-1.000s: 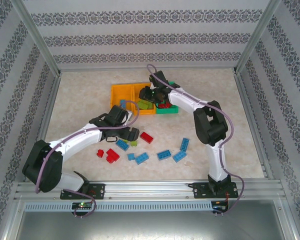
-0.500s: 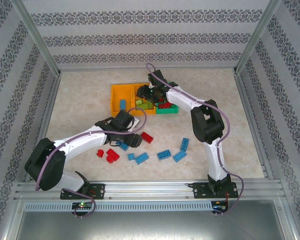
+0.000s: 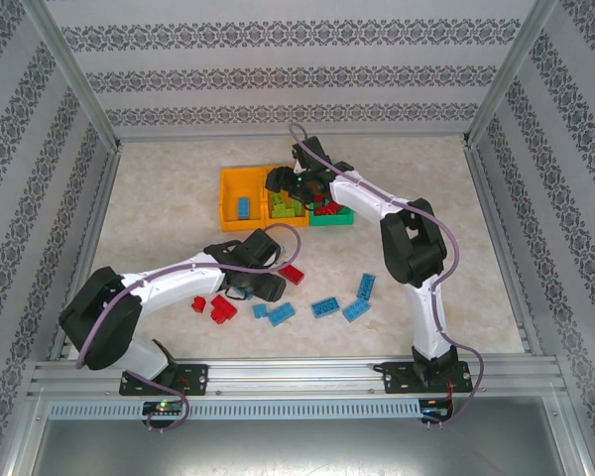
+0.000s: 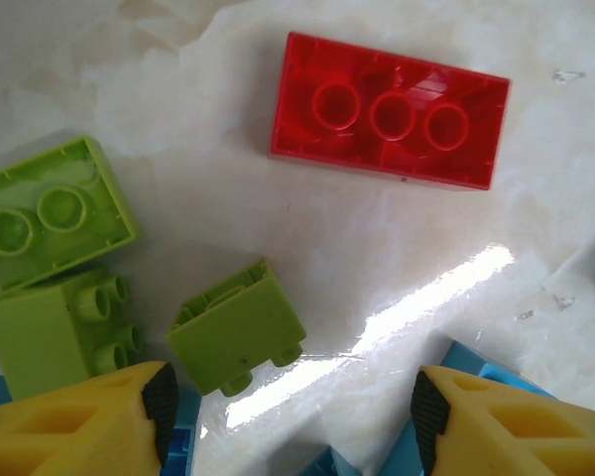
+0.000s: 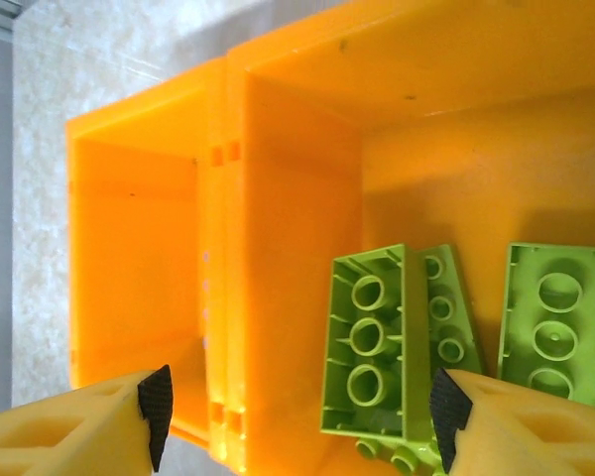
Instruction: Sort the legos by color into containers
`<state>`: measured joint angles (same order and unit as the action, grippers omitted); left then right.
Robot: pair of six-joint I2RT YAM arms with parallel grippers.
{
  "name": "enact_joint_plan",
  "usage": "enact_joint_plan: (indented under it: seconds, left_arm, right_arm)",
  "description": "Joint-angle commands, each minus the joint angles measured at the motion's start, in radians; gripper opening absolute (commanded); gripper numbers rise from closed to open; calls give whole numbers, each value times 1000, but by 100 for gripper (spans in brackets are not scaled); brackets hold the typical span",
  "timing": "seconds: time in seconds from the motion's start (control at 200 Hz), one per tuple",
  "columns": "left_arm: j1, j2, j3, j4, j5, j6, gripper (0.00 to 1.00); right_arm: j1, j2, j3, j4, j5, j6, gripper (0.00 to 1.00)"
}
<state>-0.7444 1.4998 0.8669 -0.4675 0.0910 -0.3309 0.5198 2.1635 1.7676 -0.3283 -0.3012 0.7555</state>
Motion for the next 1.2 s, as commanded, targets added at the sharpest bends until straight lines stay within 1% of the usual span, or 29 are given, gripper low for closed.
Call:
enact_joint_plan:
  seconds: [0.0,0.145,0.445,0.809,0.909,1.014,1.194]
  left_arm:
    - [-12,31,27,-39,-41,-72,63]
    - [-13,63,42,-23,-38,-92,63]
    - [-13,111,77,-37,-81,-112,59]
    - [-13,138,83,-57,-94,-107,40]
    - [-13,139,88,-62,-98,-106,38]
    - [-13,133,94,-62,-102,-105,32]
    - [-13,106,139,-77,-107,-91,31]
  right_arm:
    - [7,-93,-16,28,-1,-16,73]
    - [5,-140,-56,44,14,-21,74]
    - [-6,-211,-131,53,34,-47,75]
    - [-39,-264,-213,79,39,-38,75]
    - [-47,-281,-231,84,41,-37,75]
    - [-53,-307,-257,89,46,-43,75]
    - [-64,-380,-337,75,83,-91,76]
